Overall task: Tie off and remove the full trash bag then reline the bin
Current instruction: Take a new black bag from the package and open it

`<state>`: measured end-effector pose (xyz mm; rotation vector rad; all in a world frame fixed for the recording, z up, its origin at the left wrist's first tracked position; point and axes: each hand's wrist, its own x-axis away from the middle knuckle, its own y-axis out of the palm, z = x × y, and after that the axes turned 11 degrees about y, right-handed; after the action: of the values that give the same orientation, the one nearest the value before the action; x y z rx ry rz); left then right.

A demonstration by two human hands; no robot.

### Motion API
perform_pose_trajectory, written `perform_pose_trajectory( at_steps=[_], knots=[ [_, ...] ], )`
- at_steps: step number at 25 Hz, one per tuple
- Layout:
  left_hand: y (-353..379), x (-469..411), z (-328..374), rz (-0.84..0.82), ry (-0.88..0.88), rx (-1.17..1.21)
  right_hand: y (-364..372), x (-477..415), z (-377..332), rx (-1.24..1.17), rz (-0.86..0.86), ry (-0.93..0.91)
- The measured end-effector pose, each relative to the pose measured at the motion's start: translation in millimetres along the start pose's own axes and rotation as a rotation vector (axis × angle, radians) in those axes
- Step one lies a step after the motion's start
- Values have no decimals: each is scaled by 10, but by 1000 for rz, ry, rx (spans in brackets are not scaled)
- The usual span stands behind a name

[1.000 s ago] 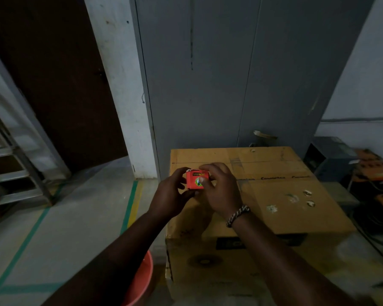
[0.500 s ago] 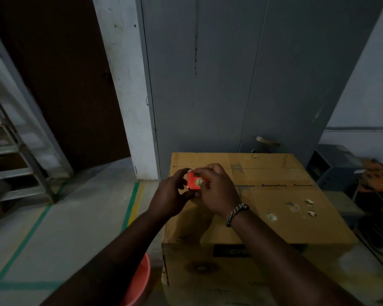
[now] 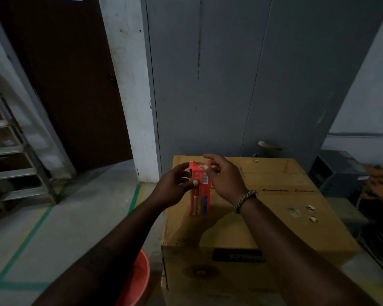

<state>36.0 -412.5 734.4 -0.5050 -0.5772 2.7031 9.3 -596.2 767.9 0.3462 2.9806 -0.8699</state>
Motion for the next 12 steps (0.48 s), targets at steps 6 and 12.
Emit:
perform_pose_trajectory(
  at_steps=[6, 12],
  knots=[
    [-7, 16, 114, -11, -38, 101, -49, -99, 13, -58, -34, 38],
    [-23, 25, 90, 20, -31, 123, -46, -81, 30, -144, -46, 45]
  ],
)
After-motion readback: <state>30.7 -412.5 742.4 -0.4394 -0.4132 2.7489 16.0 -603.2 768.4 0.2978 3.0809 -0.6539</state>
